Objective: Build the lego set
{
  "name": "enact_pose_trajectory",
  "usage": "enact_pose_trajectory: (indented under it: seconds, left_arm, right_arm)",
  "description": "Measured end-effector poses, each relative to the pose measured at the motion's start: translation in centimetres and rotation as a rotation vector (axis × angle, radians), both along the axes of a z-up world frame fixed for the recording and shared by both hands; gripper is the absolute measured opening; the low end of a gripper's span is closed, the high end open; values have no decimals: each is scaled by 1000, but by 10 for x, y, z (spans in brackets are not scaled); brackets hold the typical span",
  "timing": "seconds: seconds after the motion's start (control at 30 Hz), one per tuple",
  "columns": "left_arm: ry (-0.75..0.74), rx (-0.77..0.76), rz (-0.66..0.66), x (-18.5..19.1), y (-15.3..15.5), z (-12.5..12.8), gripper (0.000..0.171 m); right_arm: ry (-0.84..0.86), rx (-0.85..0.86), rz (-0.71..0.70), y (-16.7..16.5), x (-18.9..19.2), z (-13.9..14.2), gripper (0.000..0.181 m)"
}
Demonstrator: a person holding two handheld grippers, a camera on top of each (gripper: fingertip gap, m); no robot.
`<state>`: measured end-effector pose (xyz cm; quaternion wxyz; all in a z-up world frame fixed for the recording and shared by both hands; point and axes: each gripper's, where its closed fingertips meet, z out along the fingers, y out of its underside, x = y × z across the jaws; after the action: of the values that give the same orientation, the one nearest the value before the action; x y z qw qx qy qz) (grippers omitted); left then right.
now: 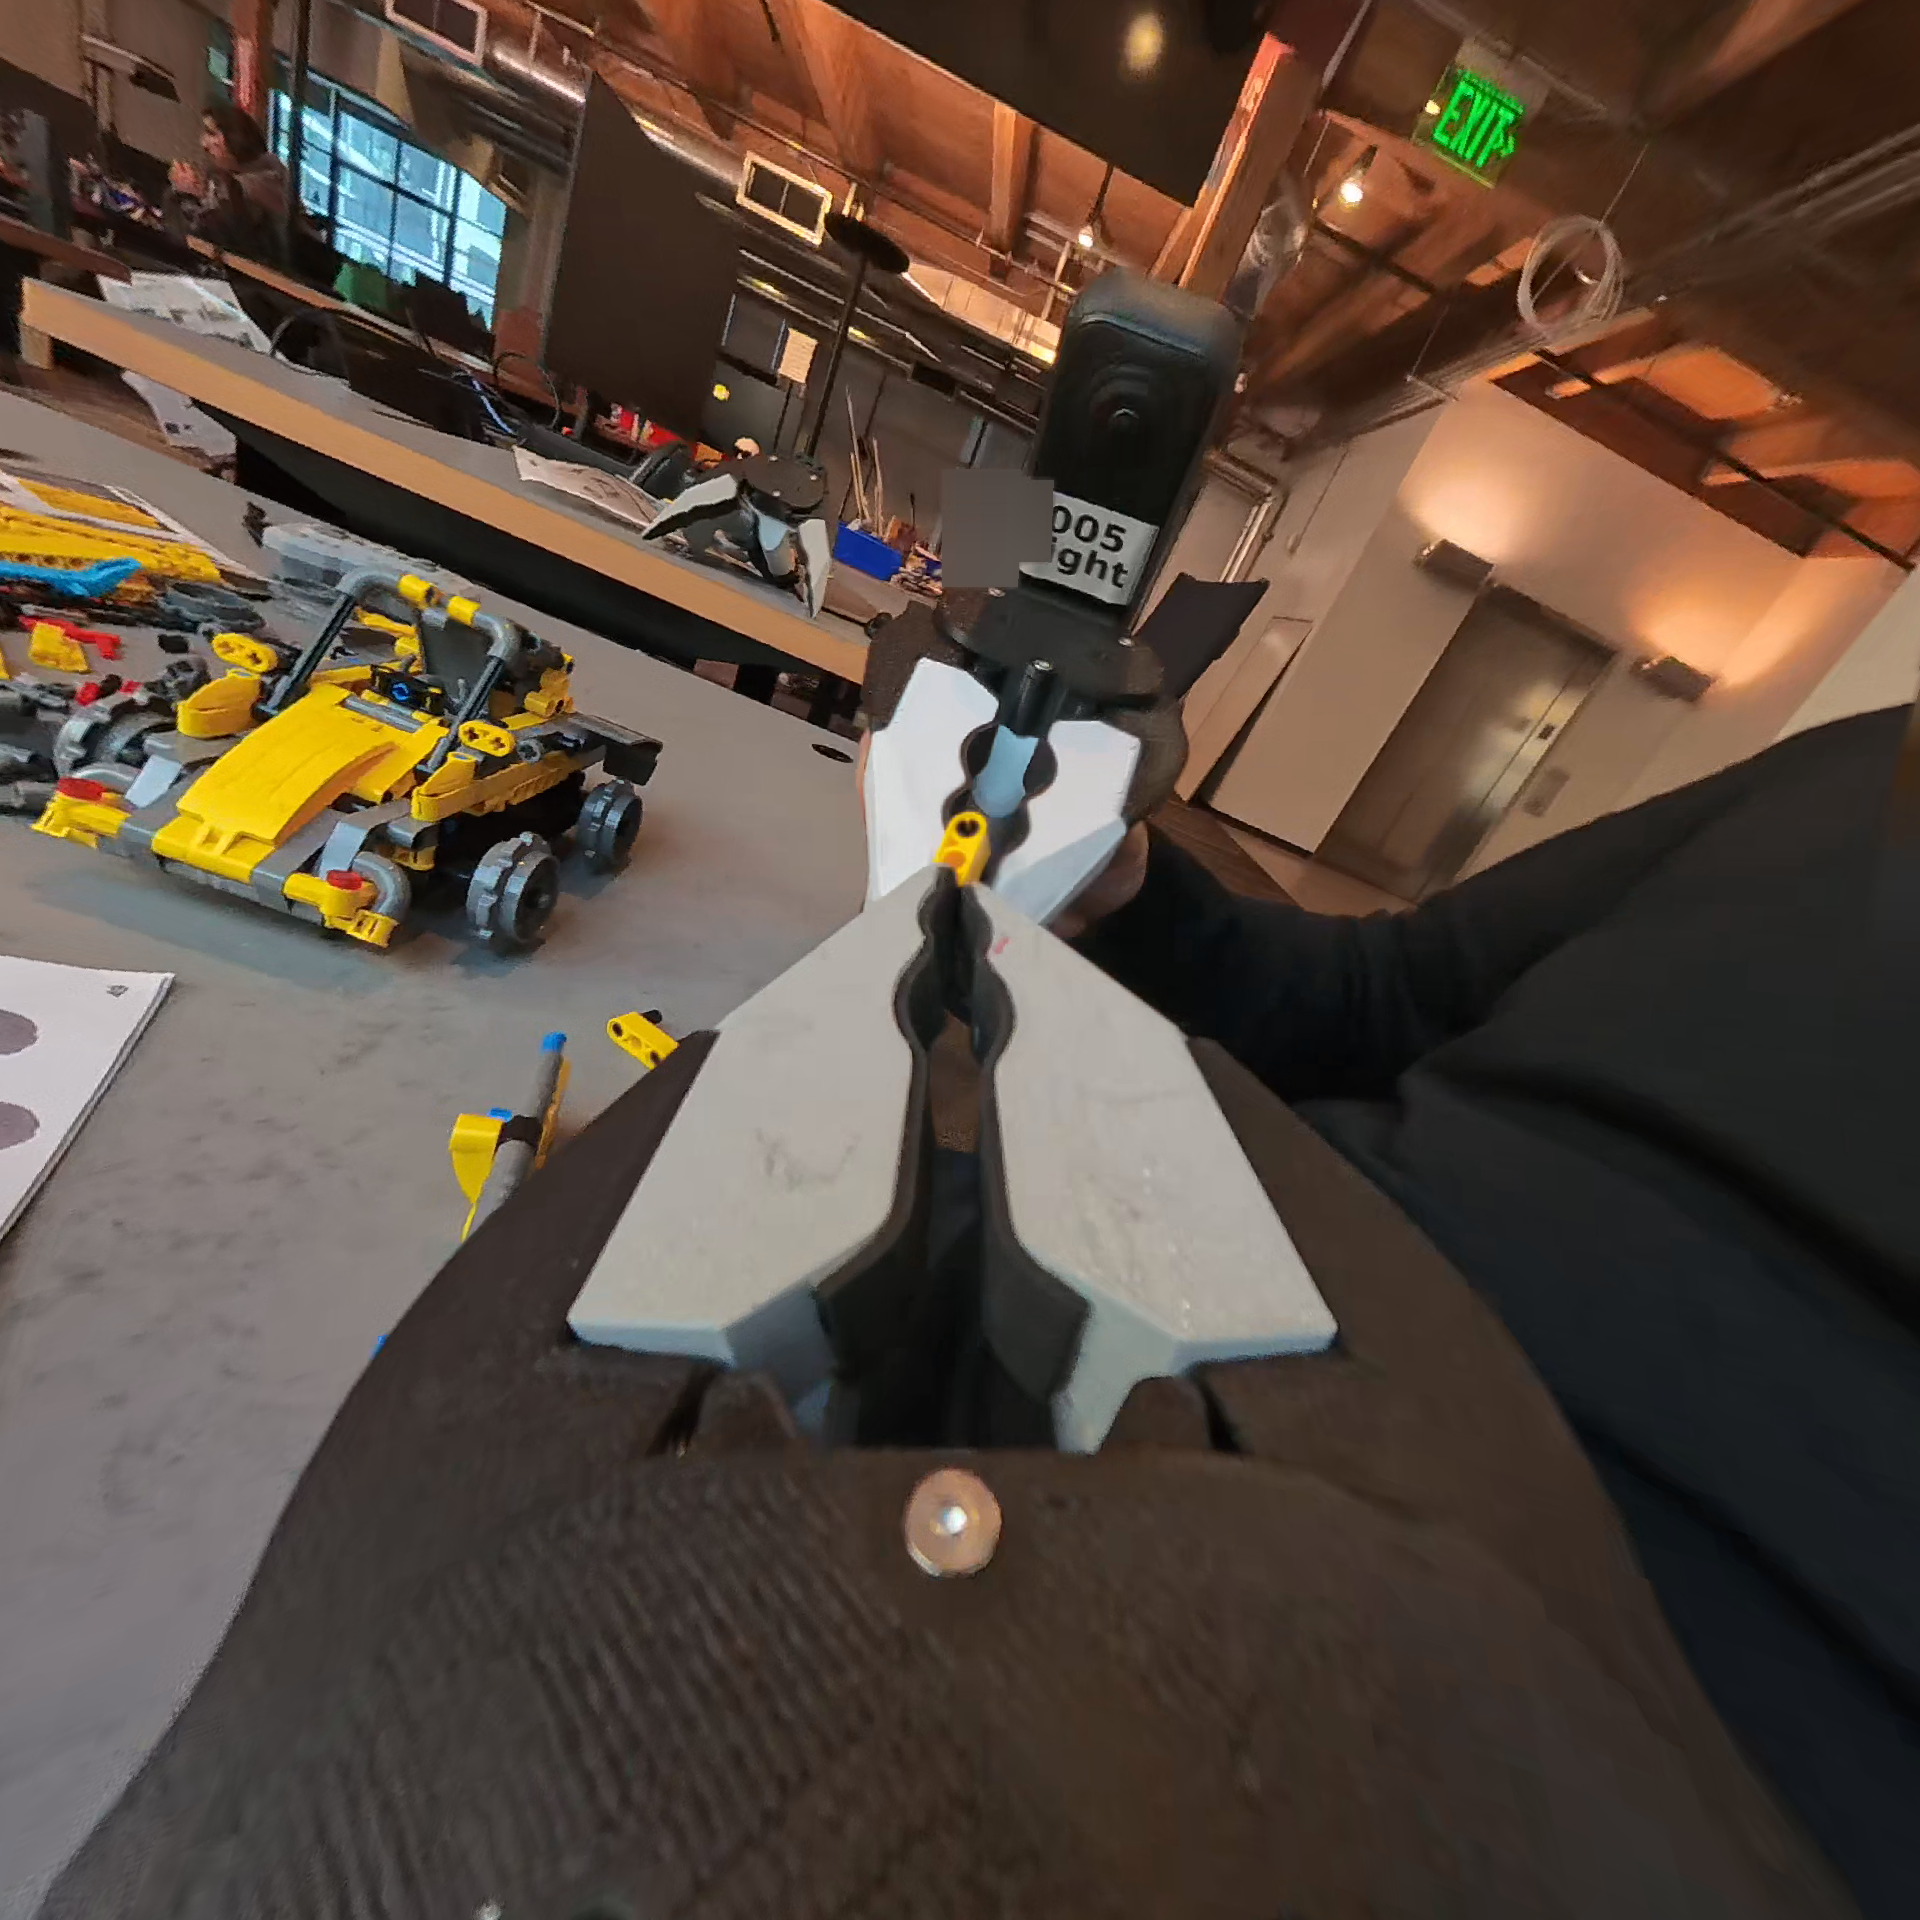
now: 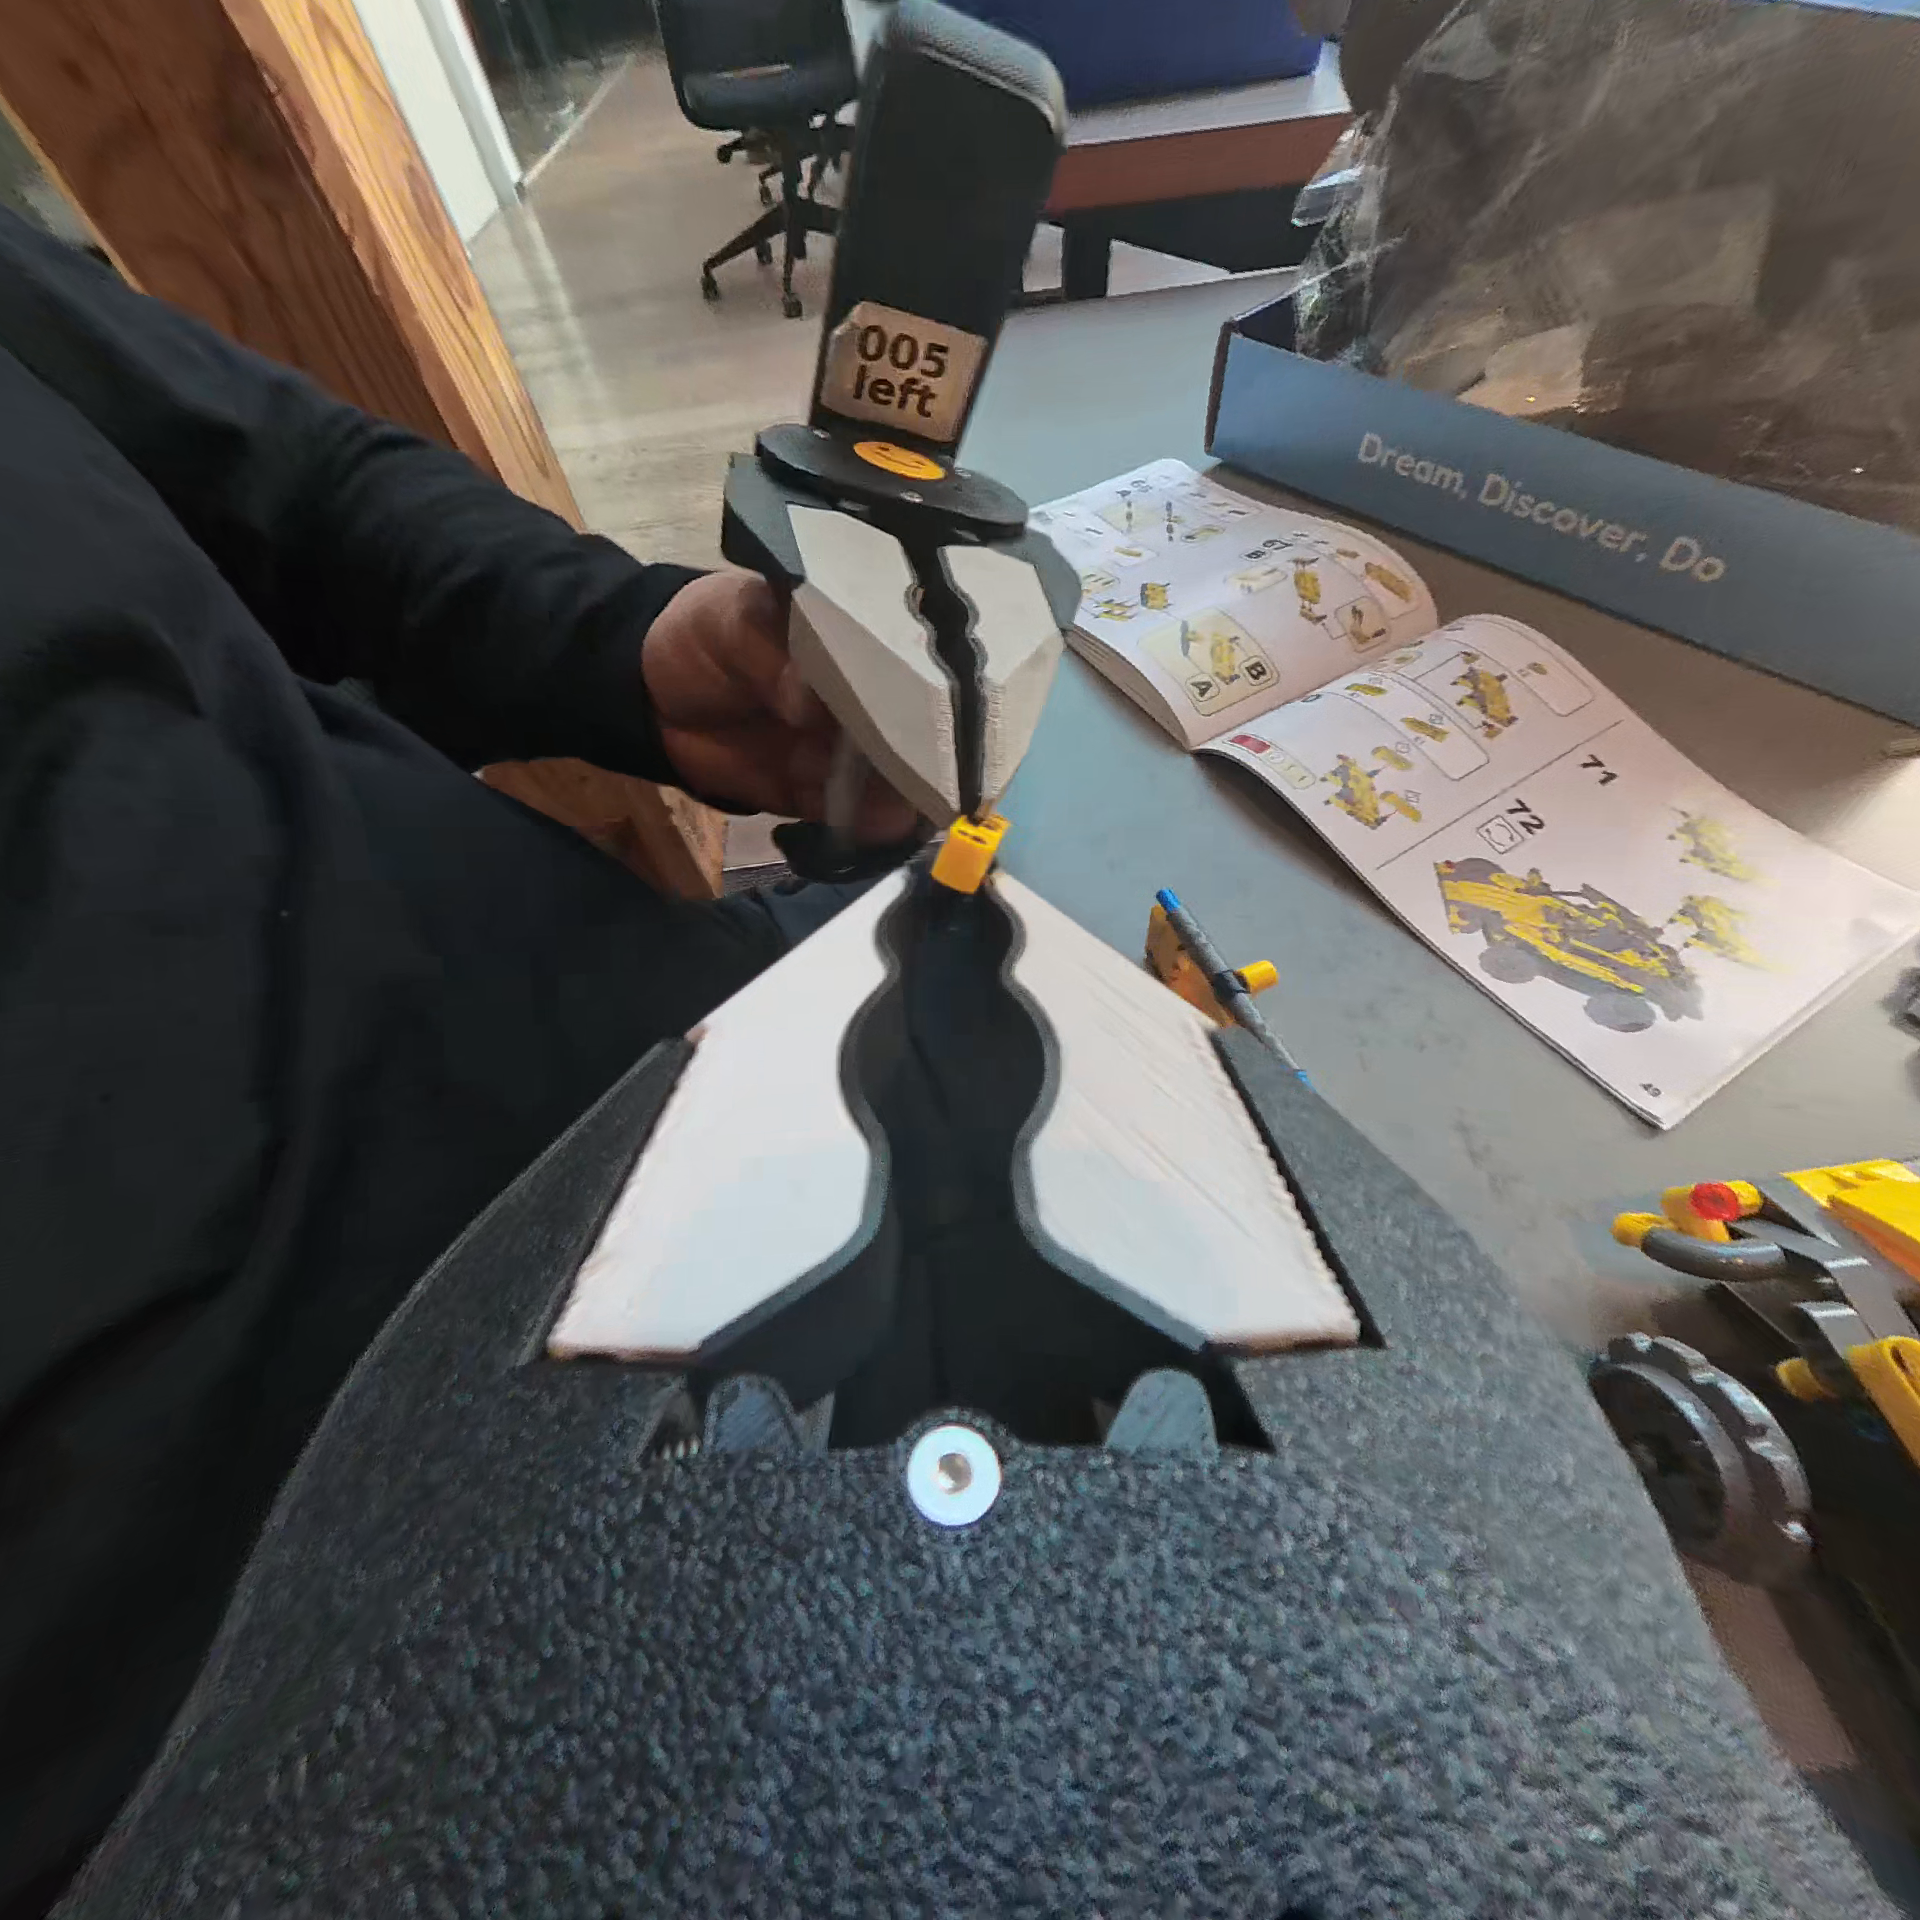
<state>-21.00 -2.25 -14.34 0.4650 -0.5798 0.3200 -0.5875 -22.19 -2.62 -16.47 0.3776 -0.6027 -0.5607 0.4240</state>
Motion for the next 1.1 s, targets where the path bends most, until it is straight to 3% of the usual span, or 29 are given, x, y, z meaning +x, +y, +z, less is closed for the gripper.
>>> enact_pose_trajectory:
  seconds: [0.23, 0.4, 0.53, 0.6, 1.1]
  left_arm:
    - [74, -18, 71, 1, 19, -18, 0]
    - [102, -24, 82, 1, 22, -25, 0]
    - [127, -6, 86, -1, 21, -27, 0]
    - [122, 1, 75, -2, 18, -25, 0]
    - [116, -36, 72, -2, 24, -26, 0]
  right_arm:
    - [8, -112, -97, 23, 0, -18, 5]
    - [-12, -93, -117, 26, 0, -24, 5]
    - [-24, -102, -107, 21, -3, -24, 16]
    - [-23, -59, -126, 23, -2, -23, 5]
    - [24, -72, -140, 28, -2, -23, 5]
